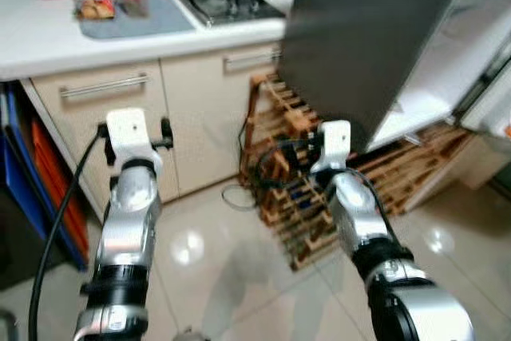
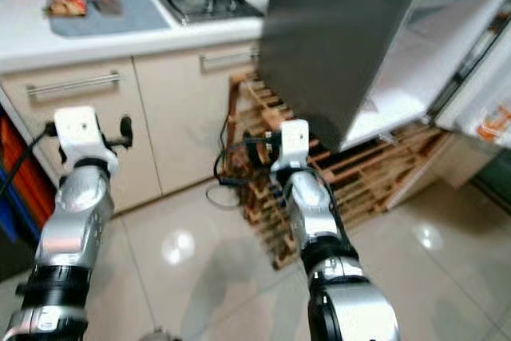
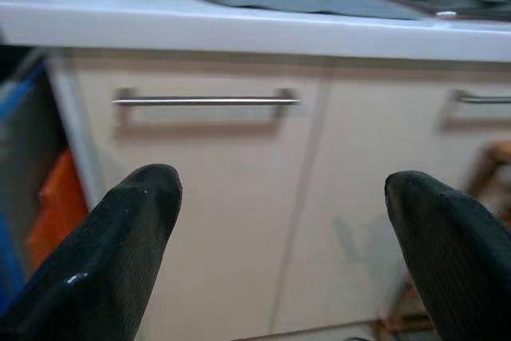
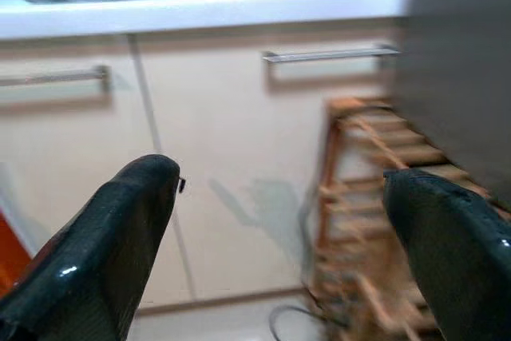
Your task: Restocking fridge
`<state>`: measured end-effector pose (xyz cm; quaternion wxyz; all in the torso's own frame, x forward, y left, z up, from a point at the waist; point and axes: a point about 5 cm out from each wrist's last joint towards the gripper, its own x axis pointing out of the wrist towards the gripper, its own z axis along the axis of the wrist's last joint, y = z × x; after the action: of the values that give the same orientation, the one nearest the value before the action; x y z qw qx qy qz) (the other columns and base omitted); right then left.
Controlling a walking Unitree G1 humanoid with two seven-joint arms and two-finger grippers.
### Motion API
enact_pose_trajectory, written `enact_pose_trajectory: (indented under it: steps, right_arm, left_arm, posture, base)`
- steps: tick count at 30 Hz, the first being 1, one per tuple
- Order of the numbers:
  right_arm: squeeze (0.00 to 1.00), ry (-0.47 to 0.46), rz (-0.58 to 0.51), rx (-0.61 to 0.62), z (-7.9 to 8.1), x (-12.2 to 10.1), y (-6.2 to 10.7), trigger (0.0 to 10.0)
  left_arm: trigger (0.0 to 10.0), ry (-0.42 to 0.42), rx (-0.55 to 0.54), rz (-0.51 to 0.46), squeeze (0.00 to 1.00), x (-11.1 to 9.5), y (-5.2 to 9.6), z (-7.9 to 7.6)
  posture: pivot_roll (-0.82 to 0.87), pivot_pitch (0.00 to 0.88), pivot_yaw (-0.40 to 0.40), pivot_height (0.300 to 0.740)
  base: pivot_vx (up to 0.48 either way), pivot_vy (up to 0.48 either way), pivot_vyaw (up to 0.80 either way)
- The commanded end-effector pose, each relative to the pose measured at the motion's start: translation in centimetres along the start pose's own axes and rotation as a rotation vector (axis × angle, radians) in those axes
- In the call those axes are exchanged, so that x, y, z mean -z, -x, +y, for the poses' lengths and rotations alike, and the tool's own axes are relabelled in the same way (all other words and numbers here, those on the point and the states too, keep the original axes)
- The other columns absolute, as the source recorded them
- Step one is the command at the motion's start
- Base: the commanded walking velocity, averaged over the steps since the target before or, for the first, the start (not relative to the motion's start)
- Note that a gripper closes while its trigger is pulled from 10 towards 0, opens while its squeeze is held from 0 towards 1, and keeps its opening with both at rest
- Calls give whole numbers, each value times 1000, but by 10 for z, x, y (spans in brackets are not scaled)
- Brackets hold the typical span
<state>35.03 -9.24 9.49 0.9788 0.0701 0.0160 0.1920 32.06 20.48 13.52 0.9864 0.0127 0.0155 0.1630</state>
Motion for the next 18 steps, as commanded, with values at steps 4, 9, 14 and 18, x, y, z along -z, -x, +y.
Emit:
enact_pose_trajectory:
  steps: [4,9,14,18]
  right_arm:
    - [259,-8,-24,17,-9,-5,2,10000]
    - [267,-32,-26,14,-11,-4,3,10000]
    - [271,-41,-32,13,-10,-5,2,10000]
    - [271,-46,-32,9,-9,-4,2,10000]
  left_arm:
    - [10000,14,0,18,0,2,-2,-8]
    - [10000,-12,7,10,0,1,-2,-10]
    - [10000,-106,37,15,0,2,-3,-17]
    - [10000,-147,79,-8,0,0,-2,-23]
  posture:
    - [10,0,-62,740]
    - [10,0,-57,740]
    - [12,0,-49,740]
    - [12,0,-47,740]
  base:
    - [469,0,417]
    - [480,0,413]
    - [345,0,410]
    - [0,0,408]
